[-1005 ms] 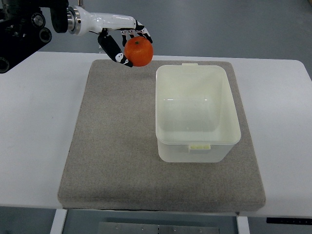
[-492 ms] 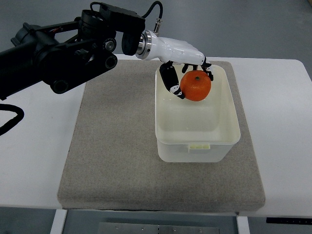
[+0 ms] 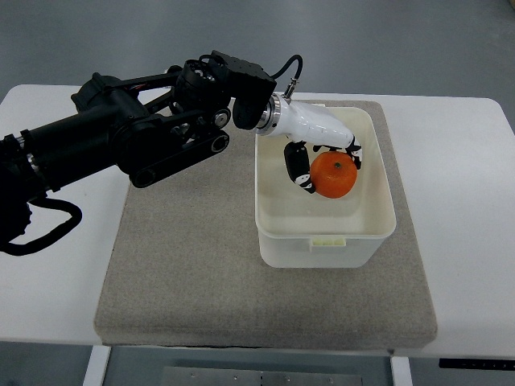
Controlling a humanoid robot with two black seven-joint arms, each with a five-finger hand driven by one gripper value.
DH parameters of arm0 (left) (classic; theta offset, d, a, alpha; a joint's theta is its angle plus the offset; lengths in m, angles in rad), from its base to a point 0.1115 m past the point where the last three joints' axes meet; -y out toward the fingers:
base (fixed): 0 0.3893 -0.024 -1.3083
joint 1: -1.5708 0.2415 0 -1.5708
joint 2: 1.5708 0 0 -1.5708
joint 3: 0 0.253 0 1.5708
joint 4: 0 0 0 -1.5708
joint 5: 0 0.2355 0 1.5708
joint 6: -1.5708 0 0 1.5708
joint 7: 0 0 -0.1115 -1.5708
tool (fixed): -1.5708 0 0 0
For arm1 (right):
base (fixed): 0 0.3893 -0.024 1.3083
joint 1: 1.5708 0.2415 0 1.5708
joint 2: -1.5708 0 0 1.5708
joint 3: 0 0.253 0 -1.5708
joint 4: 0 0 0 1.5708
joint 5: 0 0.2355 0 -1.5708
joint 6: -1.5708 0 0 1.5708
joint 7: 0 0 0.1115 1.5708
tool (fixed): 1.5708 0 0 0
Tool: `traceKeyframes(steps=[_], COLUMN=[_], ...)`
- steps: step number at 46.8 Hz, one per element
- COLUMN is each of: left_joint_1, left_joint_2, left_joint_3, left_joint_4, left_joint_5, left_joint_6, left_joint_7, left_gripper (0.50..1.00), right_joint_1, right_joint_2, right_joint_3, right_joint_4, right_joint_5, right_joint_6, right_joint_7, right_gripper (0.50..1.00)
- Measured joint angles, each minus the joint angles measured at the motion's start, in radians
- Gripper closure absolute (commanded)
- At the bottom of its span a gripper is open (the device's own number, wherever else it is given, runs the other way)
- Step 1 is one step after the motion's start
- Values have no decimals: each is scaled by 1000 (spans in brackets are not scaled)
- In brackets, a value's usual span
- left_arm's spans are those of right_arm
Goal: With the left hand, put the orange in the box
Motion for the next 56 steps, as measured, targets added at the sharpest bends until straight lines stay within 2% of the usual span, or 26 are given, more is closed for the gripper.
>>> traceKeyframes(steps=[1, 3, 4, 6, 7, 10, 12, 28, 42, 48, 56], left_joint_1=[2, 9, 12, 18, 19, 21, 21, 20, 16, 17, 50], left_joint_2=[0, 0, 0, 0, 0, 0, 2, 35, 144, 207, 240], left_joint_3=[0, -1, -1, -1, -1, -1, -1, -58, -135, -138, -133], left_joint_4=[1, 1, 1, 1, 1, 1, 1, 1, -1, 1, 59], left_joint_5=[0, 0, 0, -1, -1, -4, -8, -88, -474, -654, -992], left_joint_6=[1, 5, 7, 7, 7, 9, 9, 11, 29, 80, 207], left_joint_7=[0, 0, 0, 0, 0, 0, 0, 1, 2, 1, 0], left_gripper=[731, 722, 686, 571, 545, 534, 508, 504, 504, 504, 504], right_joint_1=[0, 1, 1, 1, 1, 1, 1, 1, 1, 1, 0], right_joint_2=[0, 0, 0, 0, 0, 0, 0, 0, 0, 0, 0], right_joint_3=[0, 0, 0, 0, 0, 0, 0, 0, 0, 0, 0], right_joint_4=[0, 0, 0, 0, 0, 0, 0, 0, 0, 0, 0], right_joint_5=[0, 0, 0, 0, -1, -1, -1, 0, 0, 0, 0], right_joint_6=[0, 0, 0, 0, 0, 0, 0, 0, 0, 0, 0], right_joint_7=[0, 0, 0, 0, 0, 0, 0, 0, 0, 0, 0], right_gripper=[574, 574, 574, 574, 574, 574, 574, 574, 574, 574, 574])
